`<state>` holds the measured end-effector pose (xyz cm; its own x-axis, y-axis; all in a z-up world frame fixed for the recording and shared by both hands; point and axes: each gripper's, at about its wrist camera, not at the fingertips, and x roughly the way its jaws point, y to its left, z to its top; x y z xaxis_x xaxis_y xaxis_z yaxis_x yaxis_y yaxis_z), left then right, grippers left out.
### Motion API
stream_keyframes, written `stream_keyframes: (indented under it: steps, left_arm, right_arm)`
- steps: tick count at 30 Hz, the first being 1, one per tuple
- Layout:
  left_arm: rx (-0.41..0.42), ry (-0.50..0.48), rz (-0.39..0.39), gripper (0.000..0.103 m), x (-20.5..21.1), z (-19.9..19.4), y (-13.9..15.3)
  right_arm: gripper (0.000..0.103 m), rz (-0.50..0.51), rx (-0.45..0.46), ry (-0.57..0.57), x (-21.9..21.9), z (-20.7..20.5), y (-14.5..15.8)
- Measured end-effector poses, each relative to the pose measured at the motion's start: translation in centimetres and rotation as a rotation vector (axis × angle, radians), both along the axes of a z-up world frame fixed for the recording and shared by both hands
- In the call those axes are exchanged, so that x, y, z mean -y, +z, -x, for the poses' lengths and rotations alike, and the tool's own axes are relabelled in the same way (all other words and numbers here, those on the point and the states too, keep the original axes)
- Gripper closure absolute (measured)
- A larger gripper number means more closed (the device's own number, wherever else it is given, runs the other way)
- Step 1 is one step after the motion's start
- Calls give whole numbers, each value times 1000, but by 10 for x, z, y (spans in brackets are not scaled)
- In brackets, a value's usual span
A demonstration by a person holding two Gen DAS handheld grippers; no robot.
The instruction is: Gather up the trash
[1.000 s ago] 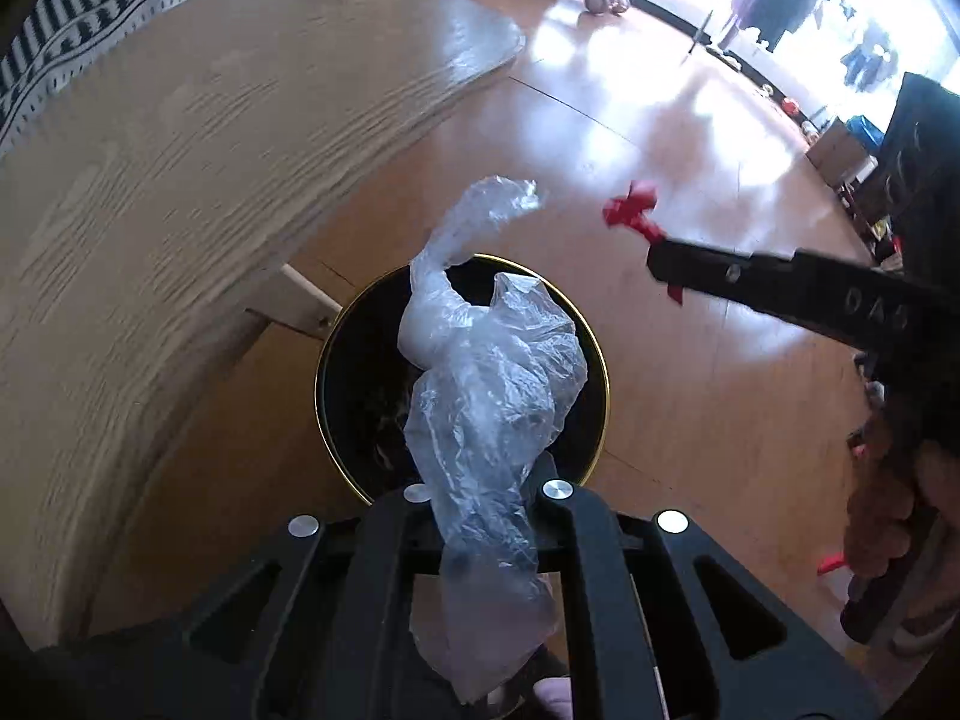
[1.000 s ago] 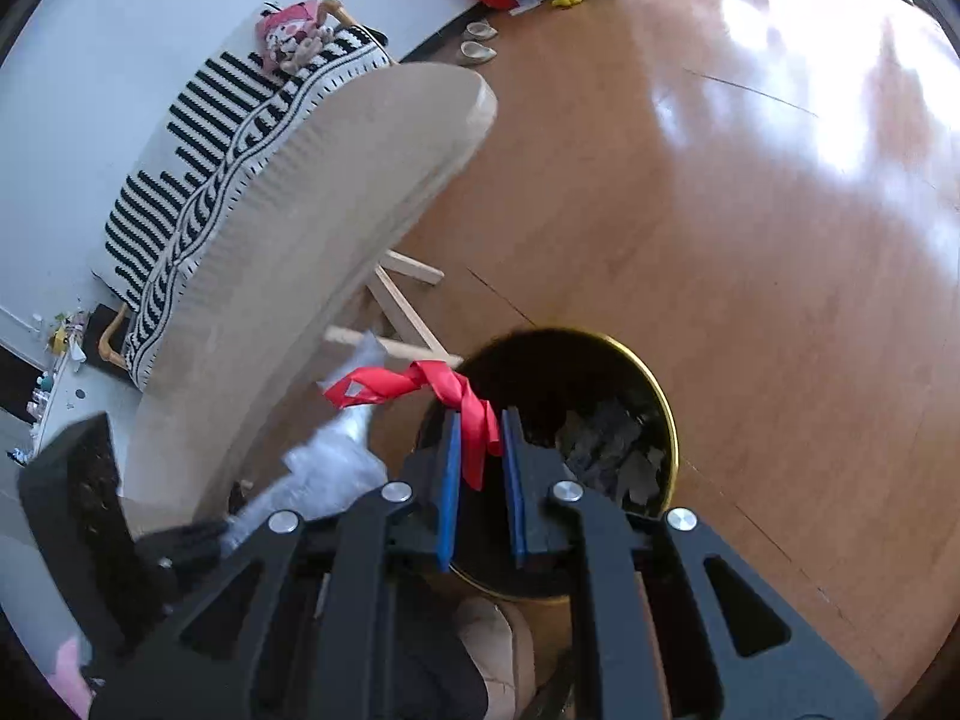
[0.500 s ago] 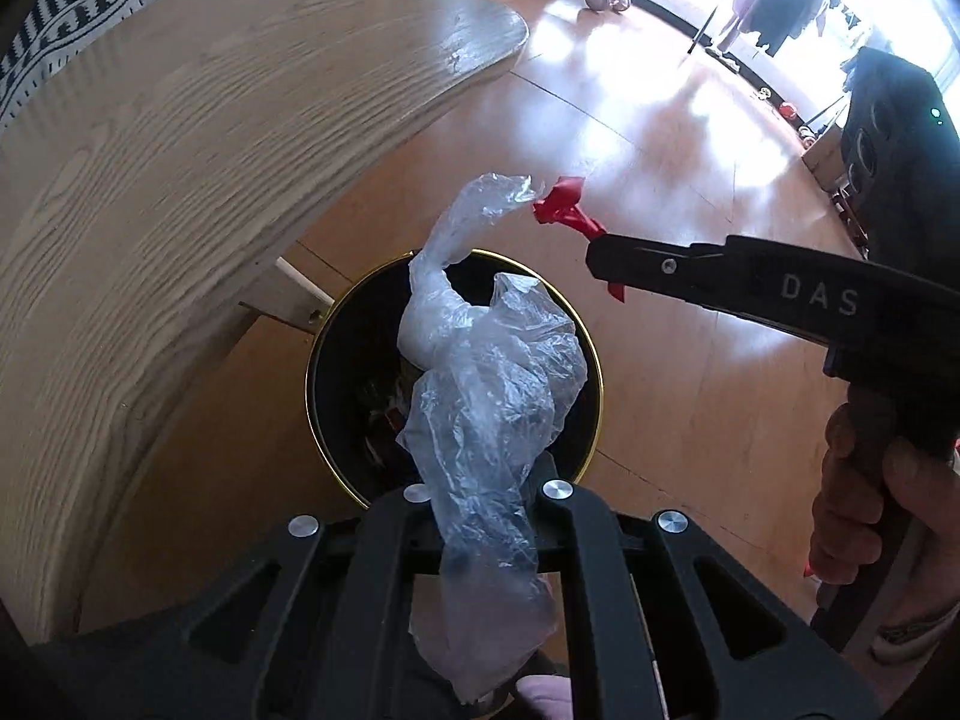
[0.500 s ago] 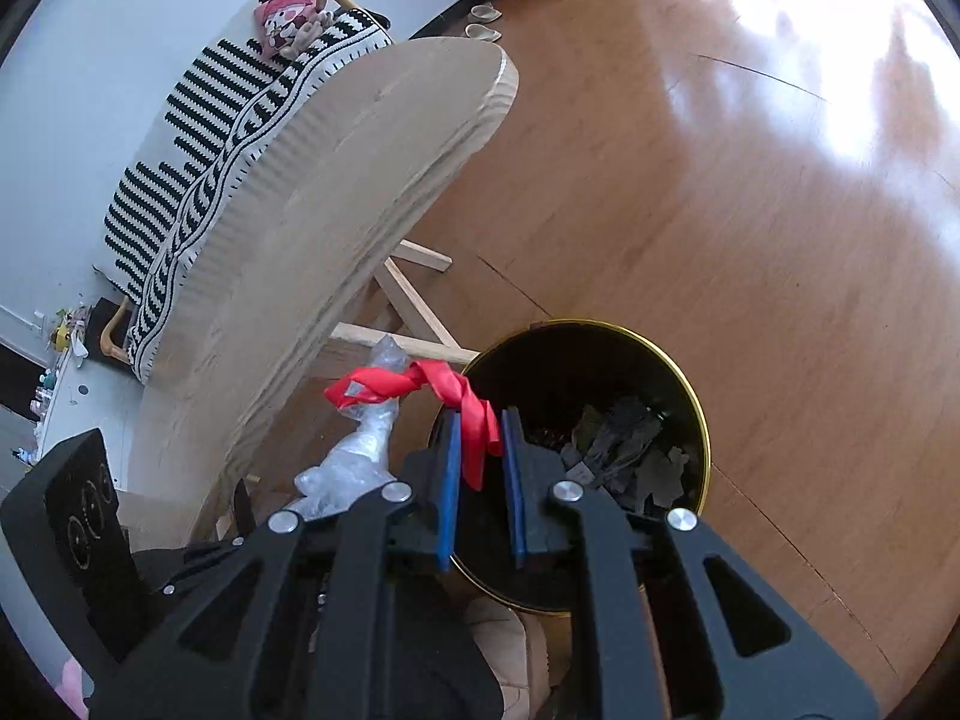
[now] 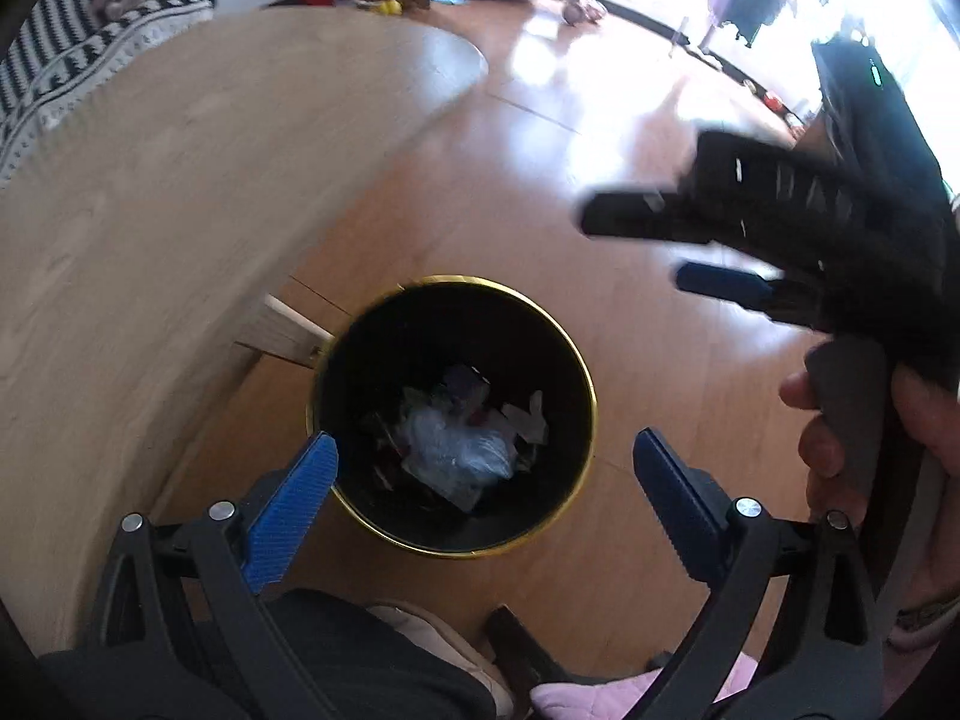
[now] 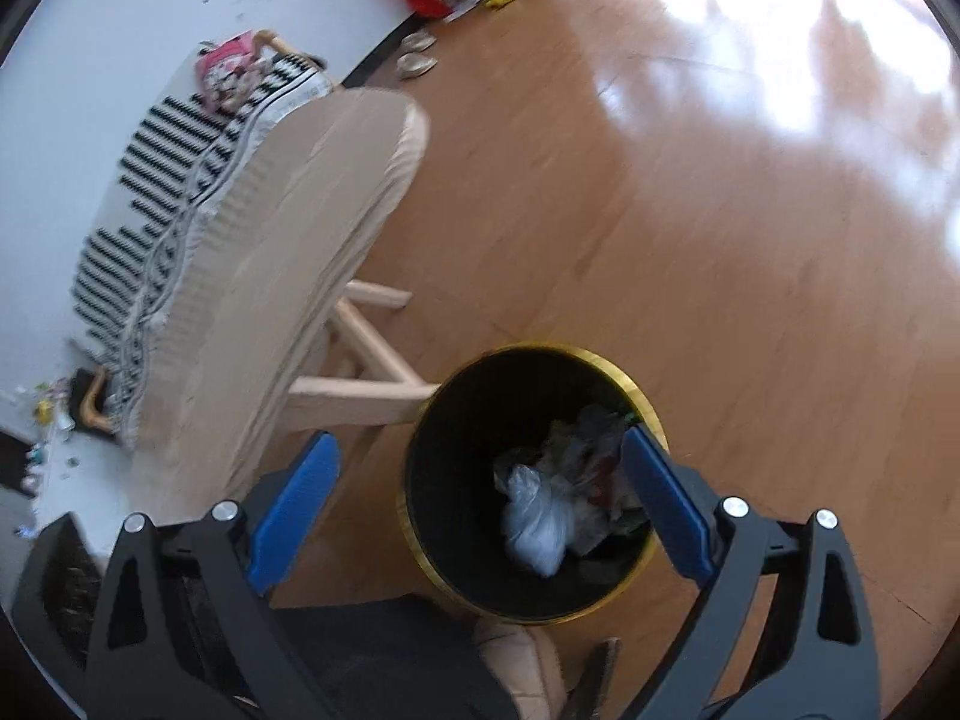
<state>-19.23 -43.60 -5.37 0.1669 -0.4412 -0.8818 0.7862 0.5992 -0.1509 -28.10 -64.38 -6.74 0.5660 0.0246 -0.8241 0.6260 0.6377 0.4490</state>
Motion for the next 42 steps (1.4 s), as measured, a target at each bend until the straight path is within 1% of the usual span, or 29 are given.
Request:
stream_keyframes:
  steps: [1, 2, 3, 5, 6, 8, 9, 11, 12, 13, 14, 16, 18, 20, 21, 24, 25, 26, 27, 28, 29, 30, 32, 34, 36, 39, 42]
  left_arm:
    - [33, 31, 17, 7, -6, -5, 11]
    - [79, 80, 41, 7, -15, -12, 25]
    - [121, 132, 61, 7, -26, -20, 41]
    - [193, 240, 109, 7, -58, -44, 79]
    - [221, 294, 117, 6, -74, -56, 94]
    - [276, 437, 112, 6, -119, -85, 122]
    - [297, 505, 104, 6, -140, -96, 130]
    - [348, 676, 70, 6, -194, -119, 141]
    - [363, 724, 63, 6, -212, -124, 141]
    - [378, 789, 45, 6, -236, -132, 141]
    - [377, 829, 33, 6, -255, -138, 139]
    - [366, 886, 16, 6, -292, -148, 133]
    - [362, 928, -8, 6, -323, -152, 123]
    - [361, 962, -22, 6, -347, -152, 115]
    - [362, 981, -13, 6, -359, -150, 110]
    - [329, 1037, 17, 6, -391, -151, 97]
    - [315, 1062, -7, 6, -400, -154, 88]
    - [321, 1088, -42, 6, -406, -157, 85]
    - [330, 1107, -69, 6, -409, -158, 80]
    - [340, 1108, -69, 6, -414, -160, 77]
    - [339, 1097, -56, 6, -416, -162, 74]
    - [330, 1087, -51, 6, -417, -165, 72]
    - [310, 1064, -51, 6, -416, -169, 68]
    - [314, 1043, -51, 6, -417, -169, 68]
    - [318, 1037, -53, 6, -420, -168, 68]
    - [303, 1018, -49, 6, -418, -165, 68]
    - [338, 1003, -53, 6, -414, -161, 73]
  right_arm:
    - [10, 84, -40, -18, -3, -1, 6]
    - [7, 197, -85, -24, -9, -4, 15]
    - [7, 352, -122, -9, -22, -12, 30]
    - [7, 486, -115, 12, -39, -24, 50]
    - [7, 537, -87, 26, -51, -36, 65]
    - [7, 579, -30, 55, -72, -59, 89]
    - [7, 606, 4, 77, -87, -76, 103]
    - [7, 659, 59, 118, -117, -107, 126]
    - [7, 684, 88, 158, -144, -132, 140]
    - [7, 685, 108, 191, -158, -145, 147]
    - [7, 678, 136, 241, -178, -161, 155]
    - [7, 649, 204, 354, -224, -198, 169]
    - [7, 597, 250, 480, -272, -235, 169]
    - [7, 564, 233, 544, -302, -261, 159]
    - [7, 556, 206, 582, -321, -276, 147]
    - [7, 580, 152, 645, -360, -307, 113]
    - [7, 576, 143, 667, -367, -313, 102]
    - [7, 572, 131, 687, -372, -314, 89]
    - [7, 567, 79, 690, -376, -319, 76]
    - [7, 550, 39, 690, -379, -325, 69]
    - [7, 544, 45, 690, -385, -326, 70]
    - [7, 557, 73, 675, -387, -330, 74]
    - [7, 576, 96, 648, -388, -331, 77]
    - [7, 546, 101, 646, -385, -335, 77]
    - [7, 490, 118, 648, -379, -333, 79]
    - [7, 420, 166, 645, -375, -326, 87]
    - [7, 438, 161, 642, -373, -313, 93]
